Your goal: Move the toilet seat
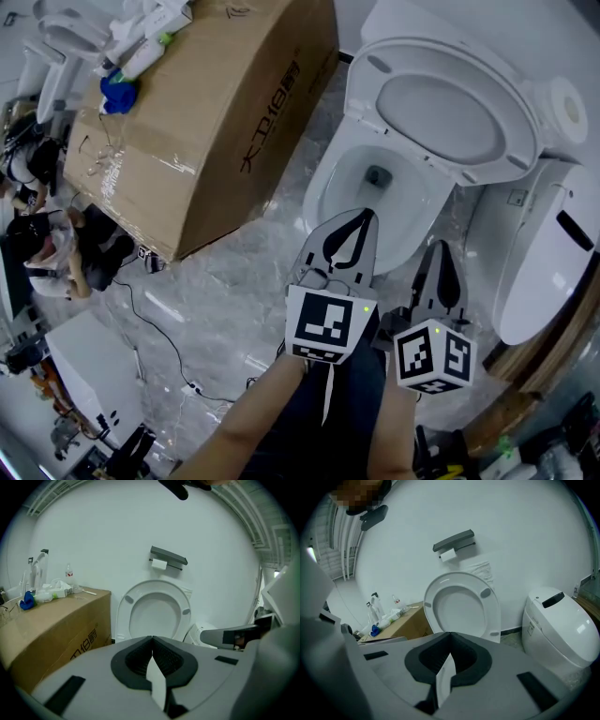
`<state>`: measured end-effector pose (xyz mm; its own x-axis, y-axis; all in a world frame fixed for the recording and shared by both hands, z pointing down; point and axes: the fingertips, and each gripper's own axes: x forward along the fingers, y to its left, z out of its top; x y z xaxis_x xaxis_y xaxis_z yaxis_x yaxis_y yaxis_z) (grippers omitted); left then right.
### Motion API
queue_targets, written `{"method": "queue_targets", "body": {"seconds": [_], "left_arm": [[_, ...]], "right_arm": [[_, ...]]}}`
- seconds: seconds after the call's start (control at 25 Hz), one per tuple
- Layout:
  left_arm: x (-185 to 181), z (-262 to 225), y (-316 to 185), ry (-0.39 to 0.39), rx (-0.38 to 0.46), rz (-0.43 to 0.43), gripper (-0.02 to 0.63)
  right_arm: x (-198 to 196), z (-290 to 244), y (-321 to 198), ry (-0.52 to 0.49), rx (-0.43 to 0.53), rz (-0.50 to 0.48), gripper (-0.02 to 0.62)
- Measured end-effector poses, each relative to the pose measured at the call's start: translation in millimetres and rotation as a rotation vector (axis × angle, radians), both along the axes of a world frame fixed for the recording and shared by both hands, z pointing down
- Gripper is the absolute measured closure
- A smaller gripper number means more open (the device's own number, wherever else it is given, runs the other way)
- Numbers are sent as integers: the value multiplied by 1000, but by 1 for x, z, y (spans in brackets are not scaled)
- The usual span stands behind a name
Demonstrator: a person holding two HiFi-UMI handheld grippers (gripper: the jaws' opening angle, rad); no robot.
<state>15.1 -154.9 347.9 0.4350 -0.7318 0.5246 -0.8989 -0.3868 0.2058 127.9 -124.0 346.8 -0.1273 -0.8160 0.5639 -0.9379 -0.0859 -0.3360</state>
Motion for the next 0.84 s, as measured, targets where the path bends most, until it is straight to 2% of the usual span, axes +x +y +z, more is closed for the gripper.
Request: {"method": "queue_targets", "body": {"seconds": [0.48,0.84], "left_arm": [[-11,-34,29,26,34,-11,591],[-33,-78,41,24,42,-92,591]], "right_arm": [[-26,-25,19,42,29,-47,578],[-36,-71,19,86,53,-105,578]]}}
